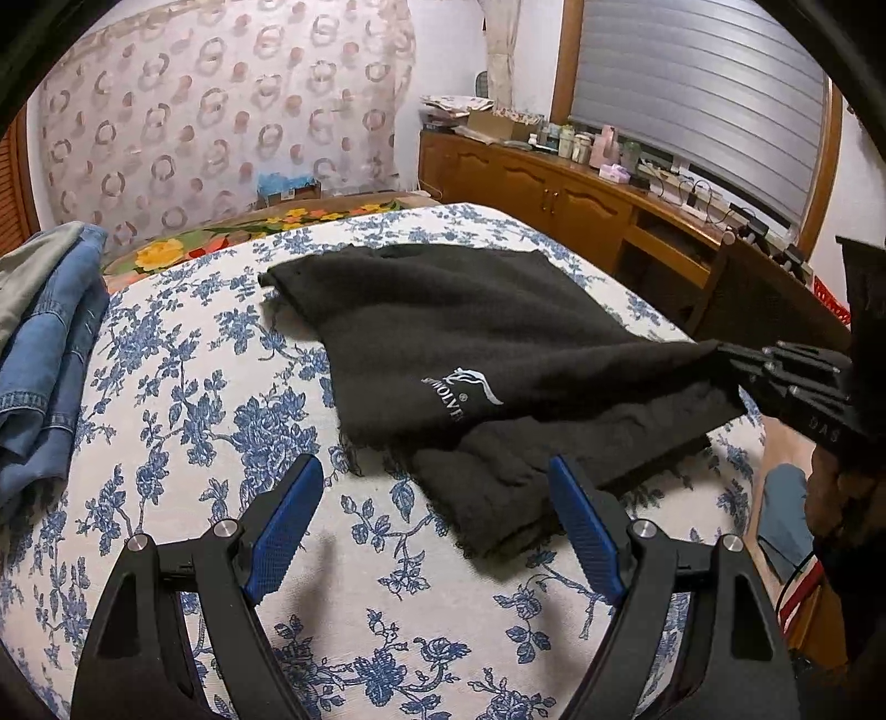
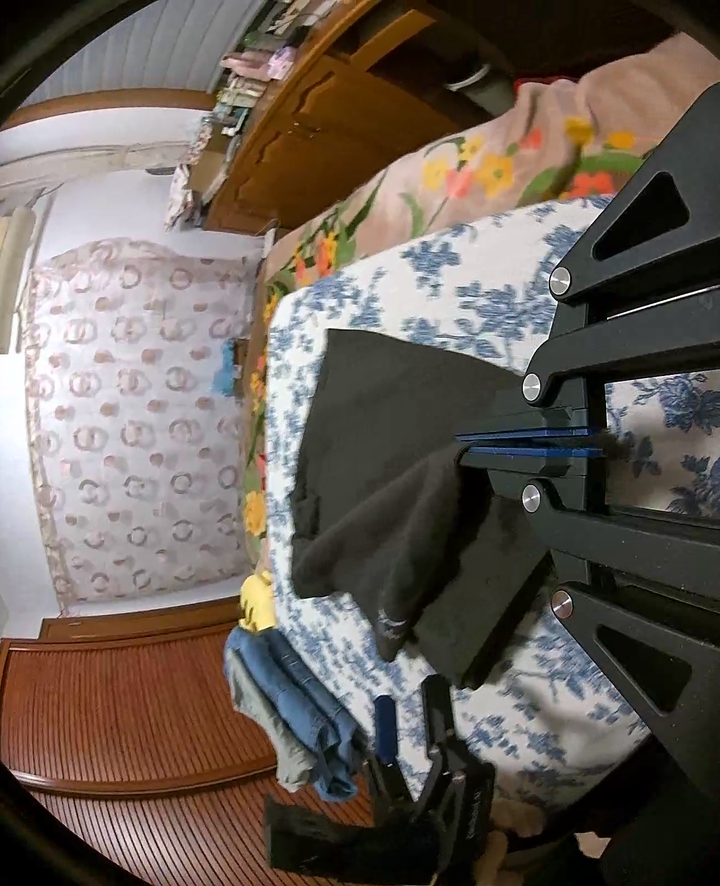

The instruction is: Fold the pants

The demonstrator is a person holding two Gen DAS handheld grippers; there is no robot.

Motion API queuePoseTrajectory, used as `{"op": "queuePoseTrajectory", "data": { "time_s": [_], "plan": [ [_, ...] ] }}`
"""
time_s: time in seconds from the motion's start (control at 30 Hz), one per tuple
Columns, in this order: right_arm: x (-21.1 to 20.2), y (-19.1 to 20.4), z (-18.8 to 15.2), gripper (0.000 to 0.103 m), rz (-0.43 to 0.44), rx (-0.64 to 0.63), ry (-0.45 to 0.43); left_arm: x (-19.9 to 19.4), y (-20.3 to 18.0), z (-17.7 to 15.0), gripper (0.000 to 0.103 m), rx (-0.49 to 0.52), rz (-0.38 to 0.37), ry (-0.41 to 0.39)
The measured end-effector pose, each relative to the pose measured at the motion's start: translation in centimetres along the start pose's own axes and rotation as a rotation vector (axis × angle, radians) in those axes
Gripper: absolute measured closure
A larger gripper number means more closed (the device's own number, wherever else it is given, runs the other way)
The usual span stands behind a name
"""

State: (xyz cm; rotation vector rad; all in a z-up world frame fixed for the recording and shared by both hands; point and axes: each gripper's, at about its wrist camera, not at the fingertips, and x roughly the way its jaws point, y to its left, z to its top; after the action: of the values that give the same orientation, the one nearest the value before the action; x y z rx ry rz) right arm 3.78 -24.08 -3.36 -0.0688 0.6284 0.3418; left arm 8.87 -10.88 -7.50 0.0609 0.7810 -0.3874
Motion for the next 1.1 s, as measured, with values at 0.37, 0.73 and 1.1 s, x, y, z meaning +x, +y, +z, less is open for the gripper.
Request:
{"op": "queuePoseTrajectory", "data": {
  "time_s": [0.37, 0.73, 1.1],
  "plan": [
    [1.7, -1.0, -0.4, 0.101, 0.000, 0.043, 0.056, 1.1, -0.2, -0.8, 0.019, 0.011, 0.021, 0.051],
    [1.4, -1.0, -0.5, 0.101, -0.015, 0.045, 0.046, 1.2, -0.4, -0.9, 0.019, 0.001, 0.011, 0.049],
    [0.7, -1.3, -0.2, 0.080, -0.030, 0.044, 0.033, -0.8, 1.8, -0.2, 0.019, -0.047, 0.034, -0.025]
  ]
}}
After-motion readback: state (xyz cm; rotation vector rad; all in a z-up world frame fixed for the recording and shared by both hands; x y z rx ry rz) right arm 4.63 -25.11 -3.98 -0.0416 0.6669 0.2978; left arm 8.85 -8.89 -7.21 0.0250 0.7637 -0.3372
